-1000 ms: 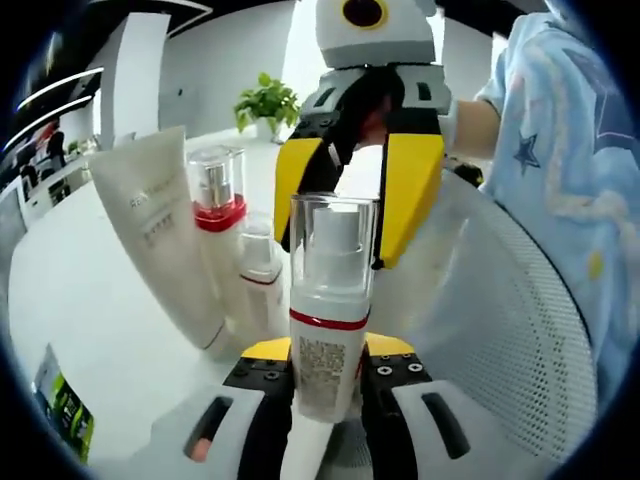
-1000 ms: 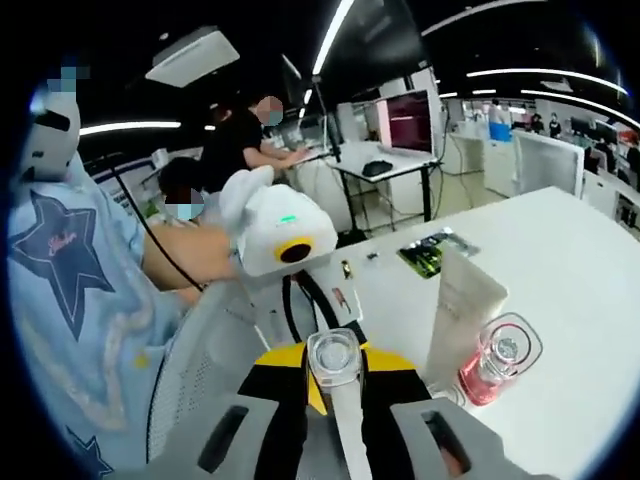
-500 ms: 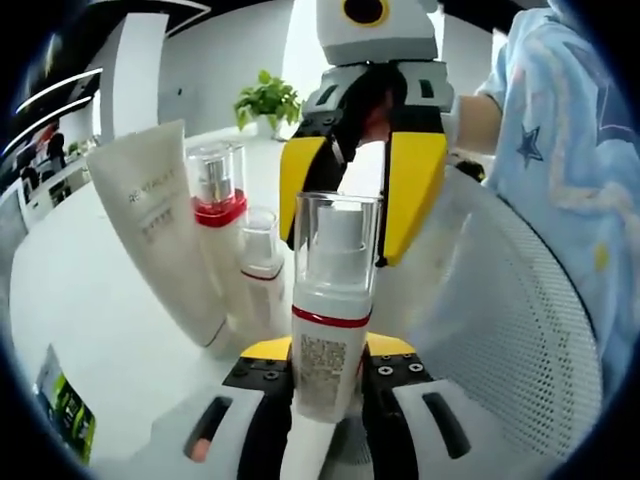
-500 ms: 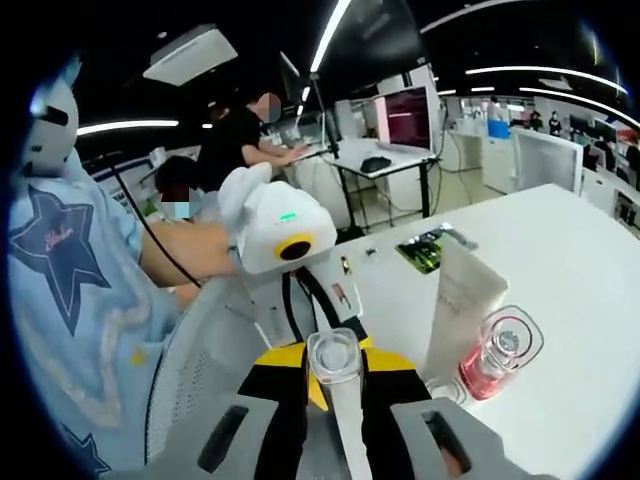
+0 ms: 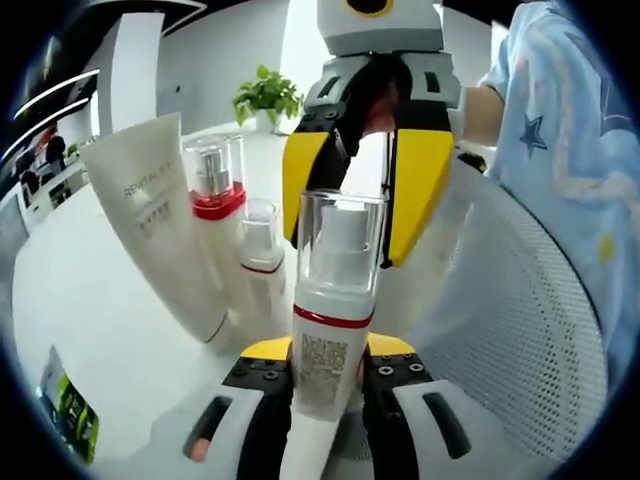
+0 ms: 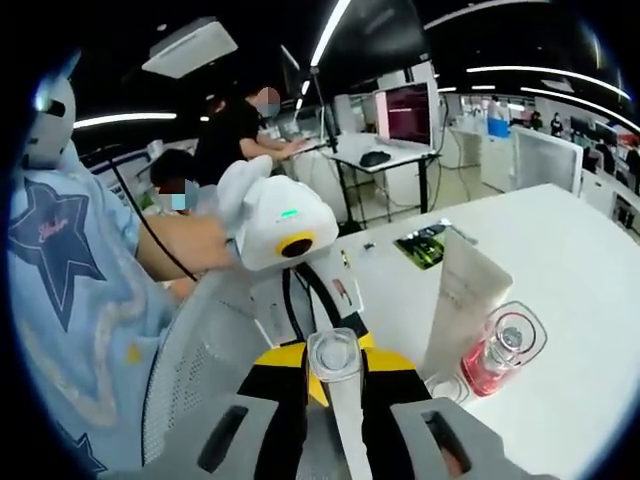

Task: Arrange the skincare products in the storage area until every visible bottle or jar stands upright without overlapping.

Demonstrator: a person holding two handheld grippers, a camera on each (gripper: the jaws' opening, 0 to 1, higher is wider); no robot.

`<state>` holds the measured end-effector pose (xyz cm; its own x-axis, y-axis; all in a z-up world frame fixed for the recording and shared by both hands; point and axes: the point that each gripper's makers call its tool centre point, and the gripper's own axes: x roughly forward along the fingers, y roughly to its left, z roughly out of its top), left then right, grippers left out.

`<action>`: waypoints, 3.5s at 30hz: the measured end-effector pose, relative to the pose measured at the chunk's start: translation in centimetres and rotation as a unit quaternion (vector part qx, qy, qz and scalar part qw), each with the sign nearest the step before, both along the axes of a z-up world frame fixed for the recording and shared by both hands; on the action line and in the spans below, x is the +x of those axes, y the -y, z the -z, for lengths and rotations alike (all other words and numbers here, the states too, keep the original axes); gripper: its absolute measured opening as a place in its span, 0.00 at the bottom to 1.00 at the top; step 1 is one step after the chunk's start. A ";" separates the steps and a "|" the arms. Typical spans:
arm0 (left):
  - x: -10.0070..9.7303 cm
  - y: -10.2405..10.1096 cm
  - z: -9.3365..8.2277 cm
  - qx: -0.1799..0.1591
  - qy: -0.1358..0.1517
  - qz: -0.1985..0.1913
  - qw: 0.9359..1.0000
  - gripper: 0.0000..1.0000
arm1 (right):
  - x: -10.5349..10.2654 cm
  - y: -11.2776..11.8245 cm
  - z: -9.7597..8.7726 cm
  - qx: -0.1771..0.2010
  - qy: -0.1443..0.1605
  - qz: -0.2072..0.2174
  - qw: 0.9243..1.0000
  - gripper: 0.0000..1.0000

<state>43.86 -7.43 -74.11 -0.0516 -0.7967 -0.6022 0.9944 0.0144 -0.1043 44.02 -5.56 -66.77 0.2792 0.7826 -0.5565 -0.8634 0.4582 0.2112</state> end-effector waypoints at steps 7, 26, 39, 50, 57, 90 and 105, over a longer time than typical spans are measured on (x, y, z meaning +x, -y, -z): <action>0.1 -0.1 0.1 0.001 -0.002 -0.002 1.000 0.27 | -0.1 -0.1 0.1 -0.004 0.001 0.001 1.000 0.12; -0.1 -0.2 0.6 0.012 0.000 0.003 1.000 0.27 | -0.2 0.0 0.5 -0.011 -0.004 0.001 1.000 0.12; 0.0 -0.3 0.8 0.020 0.006 0.006 1.000 0.26 | -0.1 -0.3 0.6 -0.026 0.000 -0.009 1.000 0.12; 0.9 -0.3 0.4 0.011 0.032 -0.008 0.999 0.26 | 0.8 -0.2 0.3 -0.026 -0.004 0.003 1.000 0.12; 1.7 -0.2 0.0 0.009 0.060 -0.018 0.998 0.27 | 1.1 -0.4 -0.1 -0.033 0.014 -0.004 0.999 0.13; 5.0 -1.2 -1.6 -0.012 0.083 -0.103 0.991 0.26 | 3.1 -0.8 -5.2 0.042 0.058 0.020 0.997 0.06; 4.1 -0.5 -2.5 -0.041 0.102 -0.061 0.992 0.26 | 3.1 -2.2 -2.7 -0.053 0.091 -0.069 0.992 0.14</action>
<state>47.94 -6.96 -71.60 0.1643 -0.8362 -0.5233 0.9864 0.1349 0.0942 47.07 -3.36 -64.04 0.2777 0.7603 -0.5872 -0.9385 0.3451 0.0030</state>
